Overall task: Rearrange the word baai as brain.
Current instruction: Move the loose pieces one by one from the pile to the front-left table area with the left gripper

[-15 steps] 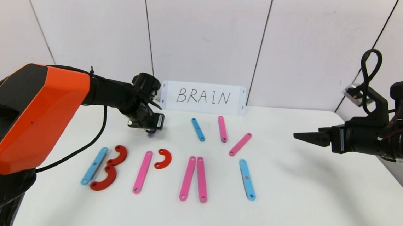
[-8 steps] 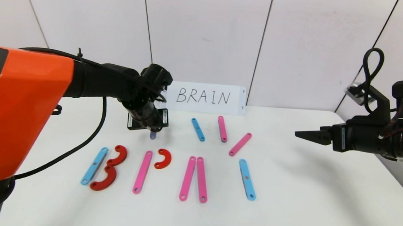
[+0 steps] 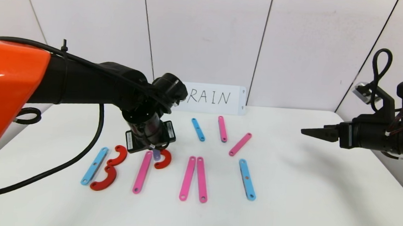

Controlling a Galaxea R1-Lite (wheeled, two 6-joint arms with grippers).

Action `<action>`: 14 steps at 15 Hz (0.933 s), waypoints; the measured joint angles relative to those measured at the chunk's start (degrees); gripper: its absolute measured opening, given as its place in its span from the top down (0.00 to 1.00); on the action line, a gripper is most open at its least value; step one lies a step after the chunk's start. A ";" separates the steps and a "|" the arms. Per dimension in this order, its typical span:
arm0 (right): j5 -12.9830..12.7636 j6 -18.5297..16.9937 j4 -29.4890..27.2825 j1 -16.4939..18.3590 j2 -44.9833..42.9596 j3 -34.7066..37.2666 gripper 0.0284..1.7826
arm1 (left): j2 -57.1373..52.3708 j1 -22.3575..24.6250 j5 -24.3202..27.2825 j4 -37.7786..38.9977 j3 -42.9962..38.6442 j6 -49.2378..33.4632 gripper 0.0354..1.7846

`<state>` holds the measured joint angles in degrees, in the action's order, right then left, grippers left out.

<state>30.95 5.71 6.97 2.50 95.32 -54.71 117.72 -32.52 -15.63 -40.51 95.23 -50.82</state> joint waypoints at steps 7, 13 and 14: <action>0.24 0.02 0.00 0.83 0.84 -0.30 0.02 | -2.73 -3.94 -0.16 6.41 -11.45 -2.43 0.86; 0.22 0.46 0.00 0.80 0.94 -0.22 0.02 | -3.25 -7.06 -2.08 9.23 -16.68 -5.49 0.86; 0.18 0.60 0.00 0.80 0.94 -0.22 0.02 | -3.25 -7.16 -2.08 9.23 -17.01 -5.68 0.86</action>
<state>31.13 6.30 6.97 3.30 96.26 -54.93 114.47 -39.68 -17.71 -31.28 78.23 -56.50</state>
